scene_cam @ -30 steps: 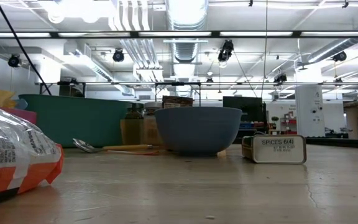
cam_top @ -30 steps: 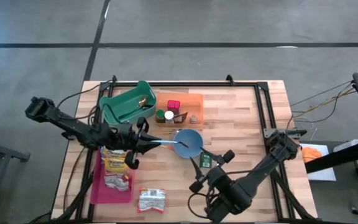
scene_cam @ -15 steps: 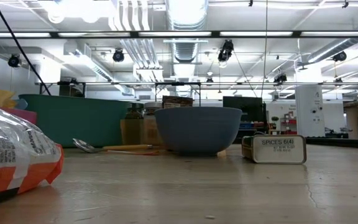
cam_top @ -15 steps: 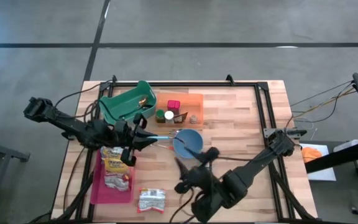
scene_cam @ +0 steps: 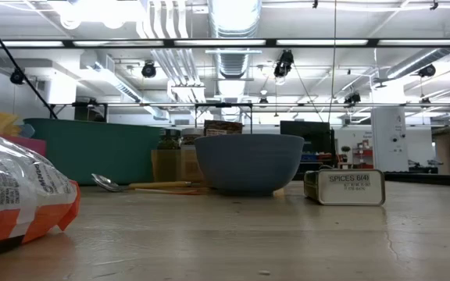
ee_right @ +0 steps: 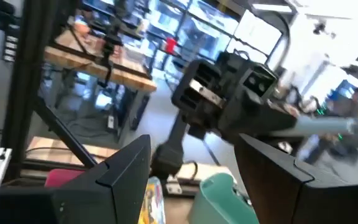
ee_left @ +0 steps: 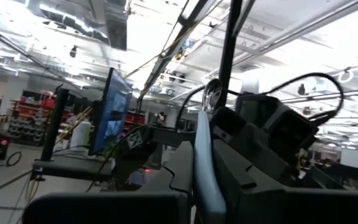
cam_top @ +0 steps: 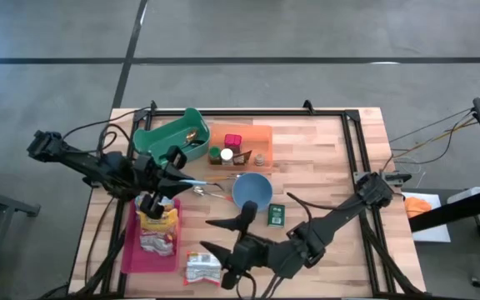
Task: Pick & Place Food Item
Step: Put the blue spoon into the green bin
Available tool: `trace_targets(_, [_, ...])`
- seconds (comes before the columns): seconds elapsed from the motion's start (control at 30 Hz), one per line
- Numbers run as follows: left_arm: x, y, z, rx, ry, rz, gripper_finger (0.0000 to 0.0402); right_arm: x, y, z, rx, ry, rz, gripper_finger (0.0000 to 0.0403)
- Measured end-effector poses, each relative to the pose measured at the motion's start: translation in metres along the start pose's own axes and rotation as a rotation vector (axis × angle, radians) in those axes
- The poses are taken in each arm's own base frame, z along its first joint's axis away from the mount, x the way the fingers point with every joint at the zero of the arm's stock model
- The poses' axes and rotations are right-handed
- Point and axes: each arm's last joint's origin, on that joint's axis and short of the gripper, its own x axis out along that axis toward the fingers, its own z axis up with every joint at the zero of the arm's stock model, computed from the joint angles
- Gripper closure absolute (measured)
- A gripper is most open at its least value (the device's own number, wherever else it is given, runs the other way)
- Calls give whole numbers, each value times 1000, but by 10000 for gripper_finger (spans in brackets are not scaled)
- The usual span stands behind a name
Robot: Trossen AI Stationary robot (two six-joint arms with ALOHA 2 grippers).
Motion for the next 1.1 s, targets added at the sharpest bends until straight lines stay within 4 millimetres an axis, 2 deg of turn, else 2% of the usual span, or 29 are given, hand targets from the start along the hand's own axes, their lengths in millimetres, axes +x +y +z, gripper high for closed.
trace_targets(0.1, [-1,0,2,-1,-4,-10,373,7,-6,0,4,-29,57,172])
trace_targets(0.27, [-2,0,1,0,7,-10,373,11,-29,0,40,-23,125,172])
trace_targets(0.4, [-3,0,2,2,22,-14,373,-4,-50,-3,71,1,146,172])
trace_targets(0.53, [-4,0,2,2,25,-14,373,-29,-75,-14,145,-19,147,172])
trace_targets(0.67, [-4,0,2,3,27,-14,373,-57,-96,-34,253,-152,215,172])
trace_targets(0.8, [0,0,-4,4,39,-12,373,-74,-101,-66,273,-303,203,172])
trace_targets(0.9, [7,0,-12,4,26,-13,373,-78,-100,-88,242,-400,137,172])
trace_targets(1.1, [20,0,-25,38,-27,-19,373,-67,-87,-122,219,-555,23,172])
